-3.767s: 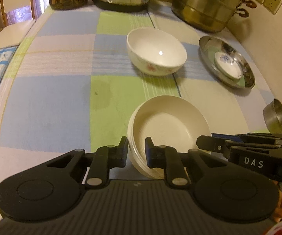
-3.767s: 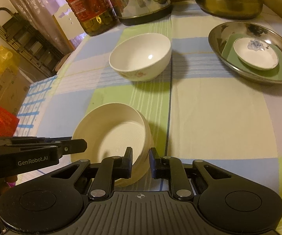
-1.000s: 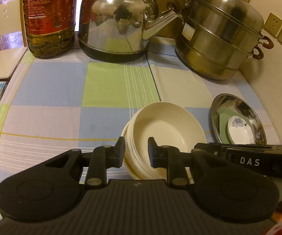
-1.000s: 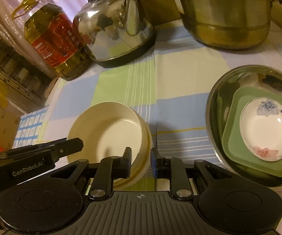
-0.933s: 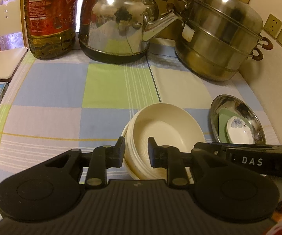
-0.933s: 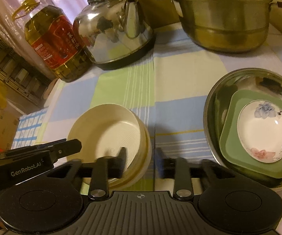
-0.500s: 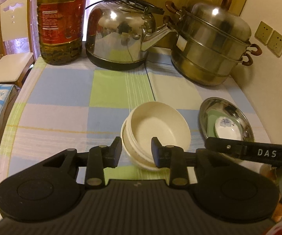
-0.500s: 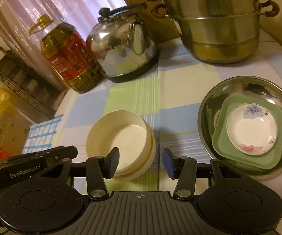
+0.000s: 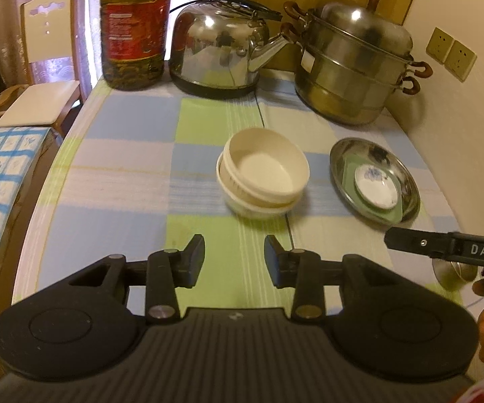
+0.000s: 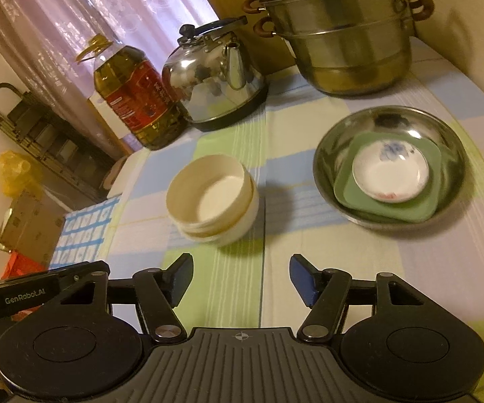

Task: Organize plates and bowls
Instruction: 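Lower the cream container into the white bowl and open the left tool, then move the left tool toward the small steel pot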

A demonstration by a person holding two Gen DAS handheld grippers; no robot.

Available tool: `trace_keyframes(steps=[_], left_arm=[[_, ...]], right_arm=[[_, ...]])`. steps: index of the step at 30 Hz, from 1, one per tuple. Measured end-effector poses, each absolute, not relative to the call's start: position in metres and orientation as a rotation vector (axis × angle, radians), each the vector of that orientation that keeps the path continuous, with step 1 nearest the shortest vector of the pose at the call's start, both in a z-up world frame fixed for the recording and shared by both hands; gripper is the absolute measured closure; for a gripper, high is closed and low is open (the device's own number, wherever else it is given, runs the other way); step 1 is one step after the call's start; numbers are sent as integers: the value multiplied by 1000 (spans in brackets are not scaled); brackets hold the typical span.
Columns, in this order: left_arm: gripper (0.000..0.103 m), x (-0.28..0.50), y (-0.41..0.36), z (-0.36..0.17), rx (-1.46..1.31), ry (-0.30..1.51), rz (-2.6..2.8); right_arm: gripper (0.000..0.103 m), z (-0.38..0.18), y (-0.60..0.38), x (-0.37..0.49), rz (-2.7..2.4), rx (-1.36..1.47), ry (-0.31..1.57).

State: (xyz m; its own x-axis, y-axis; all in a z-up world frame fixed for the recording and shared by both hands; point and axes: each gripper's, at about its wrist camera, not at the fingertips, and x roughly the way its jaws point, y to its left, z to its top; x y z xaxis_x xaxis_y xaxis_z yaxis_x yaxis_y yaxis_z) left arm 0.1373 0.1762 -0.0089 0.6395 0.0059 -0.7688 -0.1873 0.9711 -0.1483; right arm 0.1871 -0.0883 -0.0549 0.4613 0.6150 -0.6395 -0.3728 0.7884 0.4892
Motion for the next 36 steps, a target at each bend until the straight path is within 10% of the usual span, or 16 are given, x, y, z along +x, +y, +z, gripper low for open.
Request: trace_keyframes(steps=[36], left_arm=[[68,14,62,-33,-249,973,120]], right_arm=[[36,-81,-192,63,630,183,993]])
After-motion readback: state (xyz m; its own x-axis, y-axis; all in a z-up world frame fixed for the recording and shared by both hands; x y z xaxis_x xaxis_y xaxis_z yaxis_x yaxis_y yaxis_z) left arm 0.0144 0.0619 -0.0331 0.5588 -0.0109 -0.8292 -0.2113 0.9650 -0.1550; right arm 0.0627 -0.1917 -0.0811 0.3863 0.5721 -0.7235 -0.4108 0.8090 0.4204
